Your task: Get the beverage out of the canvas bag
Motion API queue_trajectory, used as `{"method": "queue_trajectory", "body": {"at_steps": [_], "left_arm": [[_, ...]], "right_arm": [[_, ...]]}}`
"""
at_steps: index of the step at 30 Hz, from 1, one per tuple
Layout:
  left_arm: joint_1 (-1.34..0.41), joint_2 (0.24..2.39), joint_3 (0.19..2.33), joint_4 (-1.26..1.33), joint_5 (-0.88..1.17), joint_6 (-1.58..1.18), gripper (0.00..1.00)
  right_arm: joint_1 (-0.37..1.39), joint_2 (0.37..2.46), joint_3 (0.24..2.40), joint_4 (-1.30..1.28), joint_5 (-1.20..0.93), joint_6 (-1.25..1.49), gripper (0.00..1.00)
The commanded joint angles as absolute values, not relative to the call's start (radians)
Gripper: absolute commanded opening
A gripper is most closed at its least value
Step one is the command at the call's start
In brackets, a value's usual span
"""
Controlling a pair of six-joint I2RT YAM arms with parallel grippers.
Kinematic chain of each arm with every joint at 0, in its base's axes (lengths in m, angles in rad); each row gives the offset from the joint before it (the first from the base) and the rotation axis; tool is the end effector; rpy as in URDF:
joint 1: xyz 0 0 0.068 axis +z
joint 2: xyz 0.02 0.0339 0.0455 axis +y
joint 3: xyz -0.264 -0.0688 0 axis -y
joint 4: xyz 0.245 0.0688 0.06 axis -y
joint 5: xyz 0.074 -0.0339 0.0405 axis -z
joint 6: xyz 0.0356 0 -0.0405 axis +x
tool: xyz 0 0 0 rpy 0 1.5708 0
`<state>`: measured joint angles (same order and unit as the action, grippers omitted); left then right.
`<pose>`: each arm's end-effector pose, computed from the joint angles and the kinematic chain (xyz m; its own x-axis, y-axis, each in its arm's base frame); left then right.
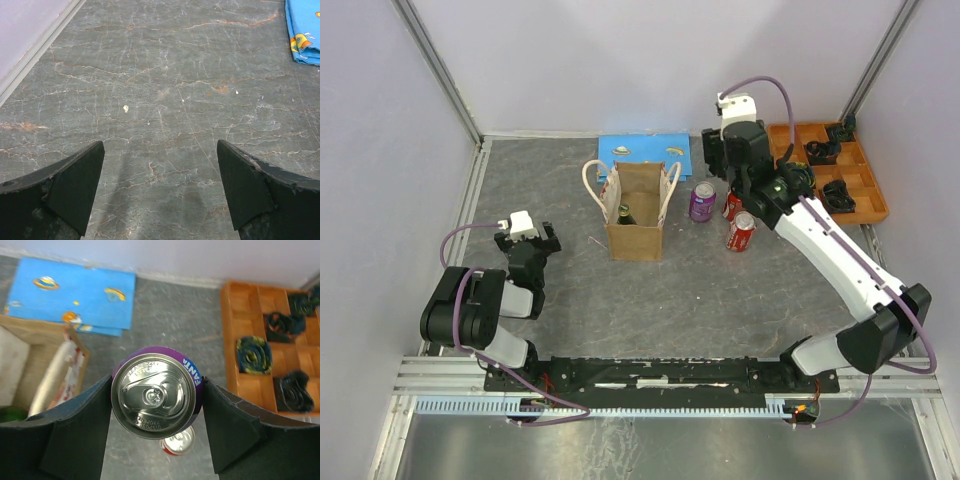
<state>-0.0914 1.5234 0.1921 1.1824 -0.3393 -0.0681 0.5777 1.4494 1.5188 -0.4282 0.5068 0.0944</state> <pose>0.2304 -0.0092 0.1375 -0.1309 -0.0524 -0.9900 -0.2512 0.9678 -0.0180 0.2831 0.1639 0.4155 -0.3020 -0.0985 -0.9482 -0.0686 0.9943 -0.0814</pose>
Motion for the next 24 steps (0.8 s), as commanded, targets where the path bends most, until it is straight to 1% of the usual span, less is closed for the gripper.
{"method": "queue_trajectory", "body": {"at_steps": [1, 6, 16, 24], "left_arm": [[-0.094, 1.524, 0.213, 1.231, -0.361, -0.031, 0.99], [-0.093, 1.523, 0.213, 1.231, -0.361, -0.032, 0.99], [-0.093, 1.523, 0.213, 1.231, -0.36, -0.032, 0.99], [-0.093, 1.524, 0.213, 1.232, -0.36, -0.032, 0.99]], "right_arm": [[0.564, 1.37, 1.464, -0.365, 0.55, 0.16, 0.0], [0.564, 1.385, 1.398, -0.415, 0.464, 0.21, 0.0], [0.564, 1.427, 1.258, -0.37, 0.286, 0.304, 0.0], [0.563, 1.491, 1.195, -0.303, 0.258, 0.322, 0.0]]}}
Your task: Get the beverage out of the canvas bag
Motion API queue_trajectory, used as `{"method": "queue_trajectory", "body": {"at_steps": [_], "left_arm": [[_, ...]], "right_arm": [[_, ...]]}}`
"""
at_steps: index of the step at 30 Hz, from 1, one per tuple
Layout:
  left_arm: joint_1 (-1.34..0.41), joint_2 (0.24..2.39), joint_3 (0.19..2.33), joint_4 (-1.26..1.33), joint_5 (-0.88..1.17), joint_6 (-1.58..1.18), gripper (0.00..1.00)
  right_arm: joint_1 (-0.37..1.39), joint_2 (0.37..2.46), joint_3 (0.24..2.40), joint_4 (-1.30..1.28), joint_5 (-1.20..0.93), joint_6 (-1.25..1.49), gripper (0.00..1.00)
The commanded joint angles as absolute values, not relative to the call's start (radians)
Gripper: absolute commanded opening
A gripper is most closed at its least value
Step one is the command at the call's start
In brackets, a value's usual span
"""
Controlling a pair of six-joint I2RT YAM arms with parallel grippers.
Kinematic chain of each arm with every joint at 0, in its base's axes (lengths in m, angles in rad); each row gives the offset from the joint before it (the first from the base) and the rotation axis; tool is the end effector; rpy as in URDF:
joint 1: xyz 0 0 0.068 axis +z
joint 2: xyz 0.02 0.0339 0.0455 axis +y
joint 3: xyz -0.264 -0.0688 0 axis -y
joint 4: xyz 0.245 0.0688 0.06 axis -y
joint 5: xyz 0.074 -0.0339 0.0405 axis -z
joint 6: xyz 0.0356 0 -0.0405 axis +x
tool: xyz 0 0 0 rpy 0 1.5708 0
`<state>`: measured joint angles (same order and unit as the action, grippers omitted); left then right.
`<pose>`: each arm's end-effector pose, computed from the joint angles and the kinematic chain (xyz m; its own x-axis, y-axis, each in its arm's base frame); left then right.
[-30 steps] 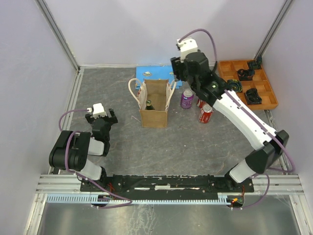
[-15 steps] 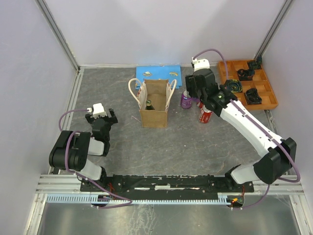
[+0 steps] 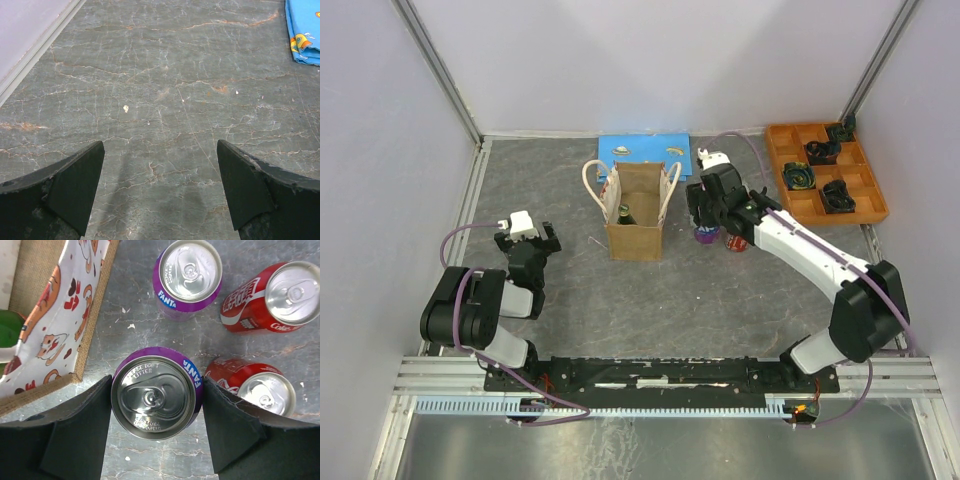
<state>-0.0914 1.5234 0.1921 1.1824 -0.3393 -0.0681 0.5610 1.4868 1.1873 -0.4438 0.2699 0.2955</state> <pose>0.2304 -0.0092 0.1375 -0.1309 -0.0524 -0.9900 -0.2512 0.9678 -0.0180 0.2840 0.1672 0.2883 -0.6491 -0.0764 -0.7569 -0.1647 0.9855 0.0418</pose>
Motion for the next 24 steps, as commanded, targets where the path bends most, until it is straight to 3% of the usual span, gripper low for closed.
{"method": "queue_trajectory", "body": {"at_steps": [1, 20, 22, 24], "left_arm": [[-0.093, 1.523, 0.213, 1.231, -0.36, -0.032, 0.99], [-0.093, 1.524, 0.213, 1.23, -0.361, -0.032, 0.99], [-0.093, 1.524, 0.213, 1.231, -0.36, -0.032, 0.99], [-0.093, 1.524, 0.213, 1.232, -0.36, -0.032, 0.99]], "right_arm": [[0.564, 1.5, 1.194, -0.302, 0.257, 0.327, 0.0], [0.564, 1.57, 1.105, -0.273, 0.318, 0.386, 0.0], [0.563, 1.569, 1.099, -0.273, 0.322, 0.388, 0.05], [0.563, 1.57, 1.096, -0.274, 0.324, 0.388, 0.21]]}}
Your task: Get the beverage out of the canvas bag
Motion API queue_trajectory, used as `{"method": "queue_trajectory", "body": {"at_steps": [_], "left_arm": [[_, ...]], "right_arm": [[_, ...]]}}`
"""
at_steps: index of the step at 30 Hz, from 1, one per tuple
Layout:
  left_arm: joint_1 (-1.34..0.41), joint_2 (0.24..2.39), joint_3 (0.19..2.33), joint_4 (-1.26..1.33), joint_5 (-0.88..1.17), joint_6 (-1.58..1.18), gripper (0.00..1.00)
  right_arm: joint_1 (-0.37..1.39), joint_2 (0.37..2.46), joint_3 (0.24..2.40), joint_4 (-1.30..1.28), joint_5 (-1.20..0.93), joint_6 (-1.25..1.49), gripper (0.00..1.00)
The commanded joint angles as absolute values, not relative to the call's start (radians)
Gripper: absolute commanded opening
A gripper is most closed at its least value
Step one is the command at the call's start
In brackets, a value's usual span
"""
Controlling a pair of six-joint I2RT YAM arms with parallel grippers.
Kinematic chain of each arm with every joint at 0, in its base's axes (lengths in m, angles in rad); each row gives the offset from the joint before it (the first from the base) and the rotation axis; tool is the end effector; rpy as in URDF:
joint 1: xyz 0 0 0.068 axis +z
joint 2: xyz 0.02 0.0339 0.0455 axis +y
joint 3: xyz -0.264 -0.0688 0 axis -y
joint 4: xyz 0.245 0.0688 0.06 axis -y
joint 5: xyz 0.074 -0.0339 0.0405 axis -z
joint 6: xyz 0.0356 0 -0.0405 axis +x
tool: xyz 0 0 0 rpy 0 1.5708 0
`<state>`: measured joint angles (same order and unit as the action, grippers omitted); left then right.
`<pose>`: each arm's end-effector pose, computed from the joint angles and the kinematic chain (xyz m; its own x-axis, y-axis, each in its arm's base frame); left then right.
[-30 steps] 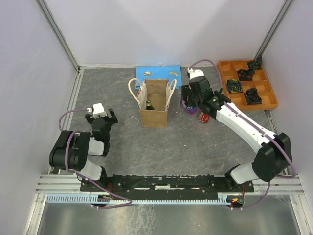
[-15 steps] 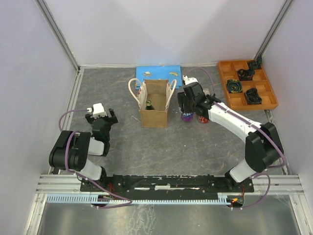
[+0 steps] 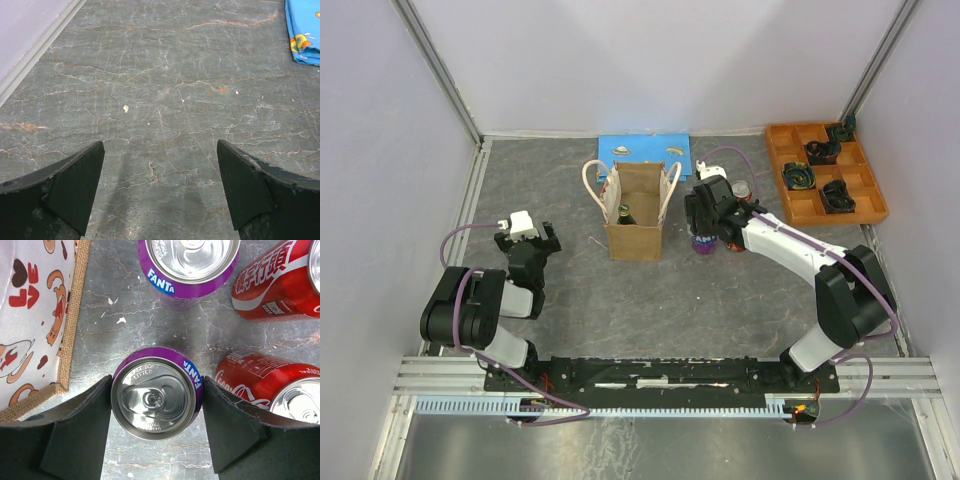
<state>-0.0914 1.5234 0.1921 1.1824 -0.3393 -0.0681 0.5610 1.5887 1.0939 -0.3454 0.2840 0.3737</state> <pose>0.2304 -0.0092 0.1375 -0.1309 -0.0524 -0.9900 -0.2512 0.9678 -0.0180 0.2941 0.1730 0.2334 -0.7157 -0.0359 -0.6974 -0.0979 0.9940 0.0493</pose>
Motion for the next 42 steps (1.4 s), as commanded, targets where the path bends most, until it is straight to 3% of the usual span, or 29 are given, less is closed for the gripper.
{"method": "queue_trajectory", "body": {"at_steps": [1, 3, 5, 8, 13, 29, 42], "left_arm": [[-0.094, 1.523, 0.213, 1.233, -0.361, -0.032, 0.99], [-0.092, 1.523, 0.213, 1.233, -0.36, -0.032, 0.99], [-0.093, 1.523, 0.213, 1.232, -0.36, -0.032, 0.99], [-0.094, 1.525, 0.213, 1.232, -0.36, -0.032, 0.99], [-0.093, 1.524, 0.213, 1.233, -0.36, -0.032, 0.99], [-0.093, 1.524, 0.213, 1.232, -0.359, -0.032, 0.99], [-0.094, 1.523, 0.213, 1.23, -0.36, -0.032, 0.99]], "right_arm": [[0.562, 1.571, 1.098, -0.277, 0.325, 0.388, 0.33], [0.563, 1.573, 1.103, -0.286, 0.329, 0.389, 0.58], [0.562, 1.571, 1.111, -0.296, 0.34, 0.391, 0.76], [0.563, 1.56, 1.125, -0.311, 0.357, 0.381, 0.87], [0.562, 1.524, 1.154, -0.331, 0.38, 0.354, 0.98], [0.639, 1.337, 1.288, -0.248, 0.245, 0.192, 0.94], [0.706, 1.524, 1.449, -0.231, -0.1, 0.16, 0.72]]}}
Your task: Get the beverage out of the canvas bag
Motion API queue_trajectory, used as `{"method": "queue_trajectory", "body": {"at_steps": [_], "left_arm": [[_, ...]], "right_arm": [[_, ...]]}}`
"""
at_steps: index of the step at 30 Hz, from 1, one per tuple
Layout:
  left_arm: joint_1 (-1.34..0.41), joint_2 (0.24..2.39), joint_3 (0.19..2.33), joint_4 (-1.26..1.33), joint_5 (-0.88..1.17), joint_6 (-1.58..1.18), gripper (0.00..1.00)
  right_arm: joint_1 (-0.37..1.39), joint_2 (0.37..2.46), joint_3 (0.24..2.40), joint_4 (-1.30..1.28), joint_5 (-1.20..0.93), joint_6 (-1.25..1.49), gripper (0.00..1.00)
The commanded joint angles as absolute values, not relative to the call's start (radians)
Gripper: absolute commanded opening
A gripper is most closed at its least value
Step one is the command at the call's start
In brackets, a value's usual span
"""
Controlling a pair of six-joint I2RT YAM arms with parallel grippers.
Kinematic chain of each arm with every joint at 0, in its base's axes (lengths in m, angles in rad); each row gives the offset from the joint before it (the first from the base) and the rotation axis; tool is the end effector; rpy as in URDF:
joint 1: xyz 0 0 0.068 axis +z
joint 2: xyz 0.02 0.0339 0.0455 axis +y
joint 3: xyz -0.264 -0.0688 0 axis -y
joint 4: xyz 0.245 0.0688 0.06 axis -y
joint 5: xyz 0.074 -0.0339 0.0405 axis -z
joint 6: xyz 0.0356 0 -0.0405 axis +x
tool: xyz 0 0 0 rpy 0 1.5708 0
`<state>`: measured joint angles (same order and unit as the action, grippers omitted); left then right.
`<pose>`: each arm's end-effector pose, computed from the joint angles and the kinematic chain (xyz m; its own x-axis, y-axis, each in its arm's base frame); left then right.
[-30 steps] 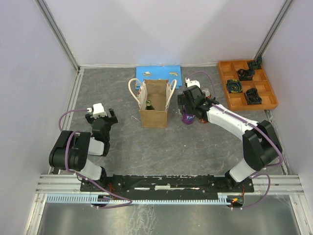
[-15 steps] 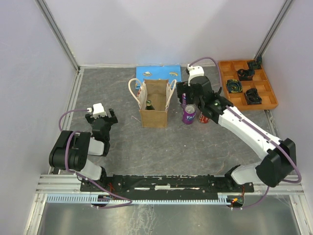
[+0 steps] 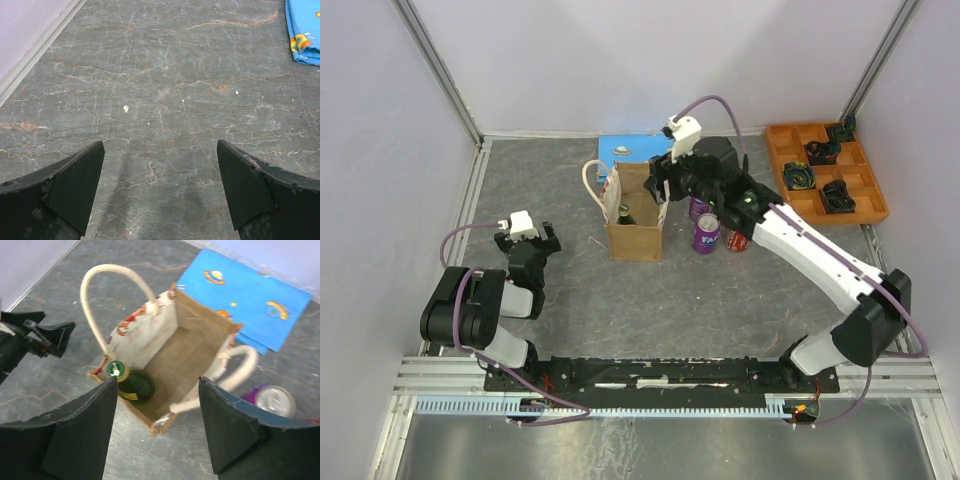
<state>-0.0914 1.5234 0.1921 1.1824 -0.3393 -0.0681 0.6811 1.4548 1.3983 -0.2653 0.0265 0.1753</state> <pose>0.2304 -0.0092 0.1375 -0.1309 -0.0524 -0.9900 -0.2512 0.9678 -0.0180 0.2658 0.2142 0.3871 -0.3483 -0.0579 -0.9356 -0.5577 0.8150 0.1572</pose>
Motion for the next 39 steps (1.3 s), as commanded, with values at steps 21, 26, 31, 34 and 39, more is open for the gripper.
{"method": "queue_trajectory", "body": {"at_steps": [21, 26, 31, 34, 39], "left_arm": [[-0.093, 1.524, 0.213, 1.23, -0.36, -0.032, 0.99], [-0.092, 1.524, 0.213, 1.23, -0.36, -0.032, 0.99], [-0.092, 1.524, 0.213, 1.229, -0.36, -0.032, 0.99], [-0.093, 1.525, 0.213, 1.23, -0.359, -0.032, 0.99], [-0.092, 1.524, 0.213, 1.23, -0.359, -0.031, 0.99]], "right_arm": [[0.755, 1.791, 1.52, -0.159, -0.166, 0.169, 0.72], [0.755, 1.842, 1.548, -0.169, -0.15, 0.156, 0.72], [0.756, 1.864, 1.552, -0.158, -0.127, 0.154, 0.67], [0.756, 1.876, 1.558, -0.154, -0.109, 0.153, 0.58], [0.755, 1.899, 1.57, -0.157, -0.104, 0.153, 0.35]]}}
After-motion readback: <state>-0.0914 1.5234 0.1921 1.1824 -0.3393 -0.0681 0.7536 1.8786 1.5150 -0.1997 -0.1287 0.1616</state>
